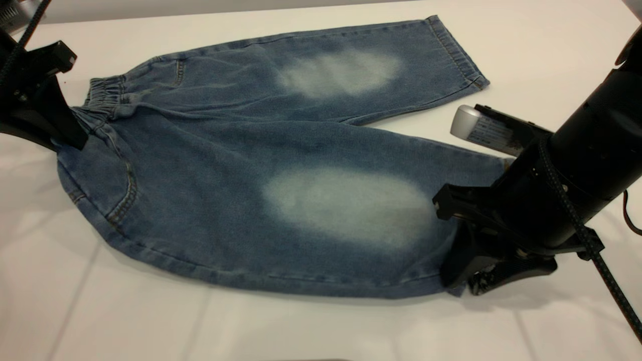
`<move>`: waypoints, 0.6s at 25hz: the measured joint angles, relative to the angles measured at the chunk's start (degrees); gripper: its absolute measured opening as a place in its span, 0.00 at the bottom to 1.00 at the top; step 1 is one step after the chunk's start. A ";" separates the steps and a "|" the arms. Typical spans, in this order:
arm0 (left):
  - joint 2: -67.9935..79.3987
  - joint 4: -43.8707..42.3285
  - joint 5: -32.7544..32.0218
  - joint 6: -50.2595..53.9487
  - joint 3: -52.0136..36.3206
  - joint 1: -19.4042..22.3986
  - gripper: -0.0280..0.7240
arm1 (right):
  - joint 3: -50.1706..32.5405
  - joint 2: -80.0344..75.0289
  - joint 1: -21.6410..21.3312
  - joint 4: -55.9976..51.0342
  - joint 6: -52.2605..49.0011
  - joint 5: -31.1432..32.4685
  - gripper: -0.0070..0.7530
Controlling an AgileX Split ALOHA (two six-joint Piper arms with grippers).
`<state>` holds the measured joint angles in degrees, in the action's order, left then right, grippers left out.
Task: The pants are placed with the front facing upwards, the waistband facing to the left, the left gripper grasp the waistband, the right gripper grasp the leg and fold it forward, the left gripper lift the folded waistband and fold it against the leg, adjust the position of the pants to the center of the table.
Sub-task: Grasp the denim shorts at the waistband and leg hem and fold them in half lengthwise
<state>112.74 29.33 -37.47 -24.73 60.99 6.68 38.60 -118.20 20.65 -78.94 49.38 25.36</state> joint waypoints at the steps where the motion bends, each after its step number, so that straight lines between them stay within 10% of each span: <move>1: 0.00 0.00 0.00 0.00 0.00 0.00 0.15 | 0.00 0.00 0.00 -0.20 0.06 -0.36 0.16; 15: -1.49 0.00 -0.60 -0.02 0.00 0.00 0.15 | 0.00 4.86 0.00 2.31 2.27 -2.61 0.05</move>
<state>111.24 29.33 -38.07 -24.76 60.99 6.68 38.60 -113.35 20.65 -76.63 51.65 22.75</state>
